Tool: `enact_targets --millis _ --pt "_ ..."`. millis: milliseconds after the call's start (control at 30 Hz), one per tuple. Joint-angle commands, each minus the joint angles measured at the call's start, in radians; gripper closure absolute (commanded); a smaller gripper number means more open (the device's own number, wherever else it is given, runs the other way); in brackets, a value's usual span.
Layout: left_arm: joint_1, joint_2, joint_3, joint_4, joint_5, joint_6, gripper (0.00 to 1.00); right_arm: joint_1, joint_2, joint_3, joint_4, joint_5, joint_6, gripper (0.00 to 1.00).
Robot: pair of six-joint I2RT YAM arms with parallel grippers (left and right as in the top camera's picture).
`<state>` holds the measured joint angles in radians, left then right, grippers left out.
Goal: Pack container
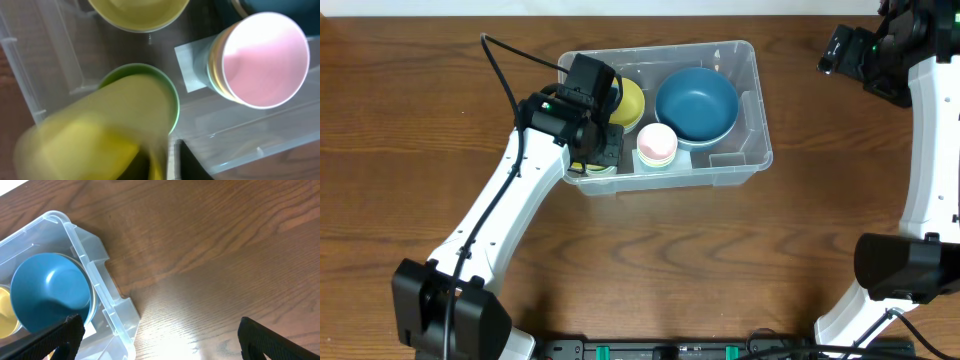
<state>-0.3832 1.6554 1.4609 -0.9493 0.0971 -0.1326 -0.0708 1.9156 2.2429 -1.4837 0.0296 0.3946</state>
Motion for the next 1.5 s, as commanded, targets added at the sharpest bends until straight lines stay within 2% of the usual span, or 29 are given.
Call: enact_targets --millis 0,33,100,367,600,667,733,1133,1200,1467 --pt "0.0 0.004 0.007 -0.011 -0.015 -0.003 0.44 0.0 -0.023 0.001 -0.001 0.0 0.012 0.01" --pt "0.0 0.004 0.007 -0.013 -0.015 -0.004 0.36 0.0 -0.023 0.001 -0.001 0.0 0.012 0.01" --pt "0.0 0.004 0.007 -0.016 -0.008 -0.02 0.27 0.0 -0.023 0.001 -0.001 0.0 0.012 0.01" --pt "0.0 -0.043 0.01 -0.04 -0.013 -0.055 0.24 0.0 -0.023 0.001 -0.001 0.0 0.012 0.01" --pt "0.0 -0.256 0.011 -0.094 -0.013 -0.072 0.18 0.0 -0.023 0.001 -0.001 0.0 0.012 0.01" --pt "0.0 -0.336 0.011 -0.113 -0.013 -0.072 0.11 0.0 -0.023 0.001 -0.001 0.0 0.012 0.01" --pt "0.0 -0.422 0.011 -0.13 -0.012 -0.072 0.0 -0.001 -0.023 0.001 -0.001 0.0 0.012 0.01" --pt "0.0 -0.776 0.011 -0.277 -0.013 -0.071 0.02 0.0 -0.023 0.001 -0.001 0.0 0.012 0.01" --pt "0.0 -0.819 0.011 -0.317 -0.013 -0.027 0.02 0.0 -0.023 0.001 -0.001 0.0 0.012 0.01" --pt "0.0 -1.006 0.011 -0.418 -0.167 -0.011 0.02 0.0 -0.023 0.001 -0.001 0.0 0.012 0.01"
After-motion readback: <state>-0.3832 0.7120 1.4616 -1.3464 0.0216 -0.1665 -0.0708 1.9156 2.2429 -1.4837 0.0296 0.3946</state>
